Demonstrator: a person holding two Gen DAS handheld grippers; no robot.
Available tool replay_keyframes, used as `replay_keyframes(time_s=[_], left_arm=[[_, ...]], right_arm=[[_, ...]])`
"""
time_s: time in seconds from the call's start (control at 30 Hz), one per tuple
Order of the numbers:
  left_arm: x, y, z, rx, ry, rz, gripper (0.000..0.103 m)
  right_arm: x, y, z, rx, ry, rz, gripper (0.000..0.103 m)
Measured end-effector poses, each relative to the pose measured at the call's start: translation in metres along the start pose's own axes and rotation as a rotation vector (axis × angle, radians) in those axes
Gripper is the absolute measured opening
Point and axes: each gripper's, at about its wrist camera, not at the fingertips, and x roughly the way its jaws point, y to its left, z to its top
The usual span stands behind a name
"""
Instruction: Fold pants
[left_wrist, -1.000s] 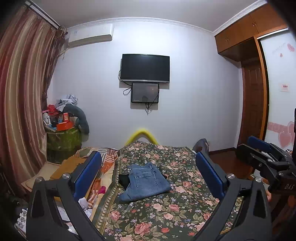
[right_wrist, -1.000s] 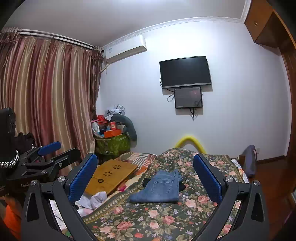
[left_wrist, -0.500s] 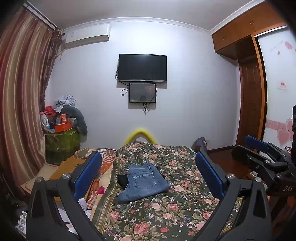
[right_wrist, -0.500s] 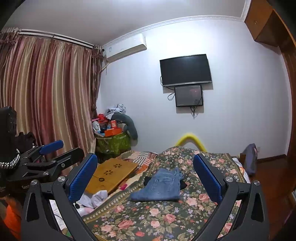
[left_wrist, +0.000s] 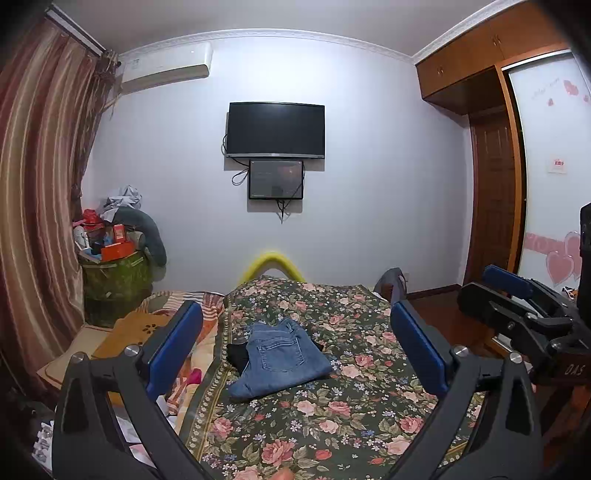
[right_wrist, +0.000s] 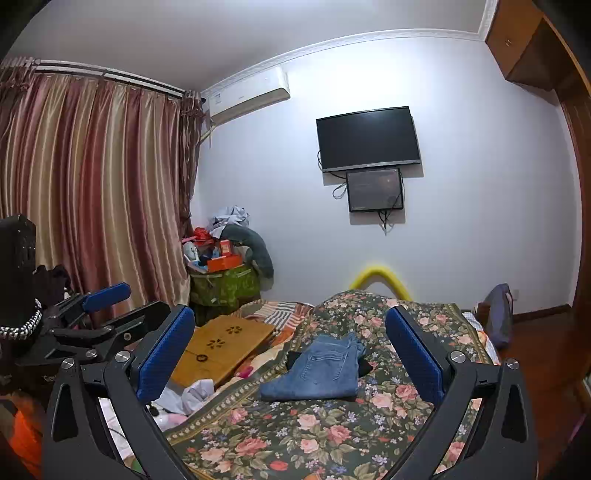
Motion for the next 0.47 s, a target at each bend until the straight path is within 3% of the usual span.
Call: replay_keyframes(time_s=[0.47], left_arm=[[0.0051,0.0013,-0.0039,-0.002,0.02,-0.011,0.103]], right_arm=[[0.0006,-0.0027,-0.0003,0.004,0.007,-0.005,0.103]])
